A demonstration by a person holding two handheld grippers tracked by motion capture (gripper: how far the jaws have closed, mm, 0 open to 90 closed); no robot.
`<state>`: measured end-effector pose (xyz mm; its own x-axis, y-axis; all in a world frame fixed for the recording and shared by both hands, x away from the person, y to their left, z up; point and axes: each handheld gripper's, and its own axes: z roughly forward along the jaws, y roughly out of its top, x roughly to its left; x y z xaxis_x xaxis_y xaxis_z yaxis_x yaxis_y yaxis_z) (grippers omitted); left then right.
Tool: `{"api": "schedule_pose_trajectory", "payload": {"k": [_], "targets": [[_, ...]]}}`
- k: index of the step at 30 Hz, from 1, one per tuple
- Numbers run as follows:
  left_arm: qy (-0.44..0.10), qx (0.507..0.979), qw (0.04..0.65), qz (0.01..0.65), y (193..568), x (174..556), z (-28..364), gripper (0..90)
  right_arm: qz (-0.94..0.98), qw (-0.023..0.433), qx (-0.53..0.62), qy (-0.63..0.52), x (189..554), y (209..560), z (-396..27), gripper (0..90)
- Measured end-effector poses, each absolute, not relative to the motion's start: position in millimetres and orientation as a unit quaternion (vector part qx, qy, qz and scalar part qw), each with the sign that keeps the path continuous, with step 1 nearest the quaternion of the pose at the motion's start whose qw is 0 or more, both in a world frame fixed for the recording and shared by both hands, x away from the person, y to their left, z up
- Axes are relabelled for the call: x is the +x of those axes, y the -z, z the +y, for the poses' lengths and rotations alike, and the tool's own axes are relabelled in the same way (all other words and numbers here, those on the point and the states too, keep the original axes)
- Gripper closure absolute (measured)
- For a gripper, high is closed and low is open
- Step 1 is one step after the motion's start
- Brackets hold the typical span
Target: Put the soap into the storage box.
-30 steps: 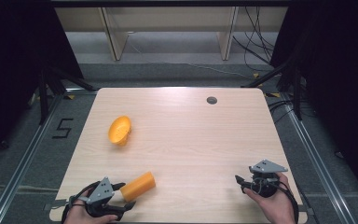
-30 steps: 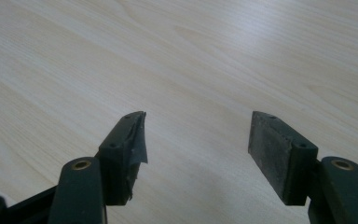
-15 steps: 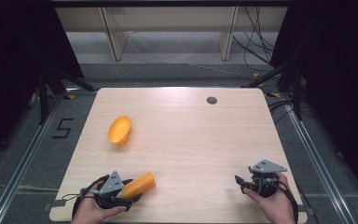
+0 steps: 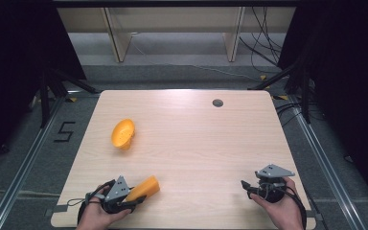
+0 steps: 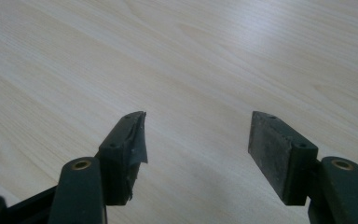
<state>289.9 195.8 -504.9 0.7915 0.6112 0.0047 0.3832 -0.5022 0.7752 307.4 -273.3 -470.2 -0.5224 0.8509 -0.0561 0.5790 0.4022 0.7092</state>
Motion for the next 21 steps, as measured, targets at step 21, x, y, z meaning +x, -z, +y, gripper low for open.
{"api": "schedule_pose_trajectory", "payload": {"k": [21], "targets": [[-0.155,0.827,0.395,0.369,480,292,195,60.6,0.809,0.212,0.442,-0.324,307,470,-274,37.3]]}}
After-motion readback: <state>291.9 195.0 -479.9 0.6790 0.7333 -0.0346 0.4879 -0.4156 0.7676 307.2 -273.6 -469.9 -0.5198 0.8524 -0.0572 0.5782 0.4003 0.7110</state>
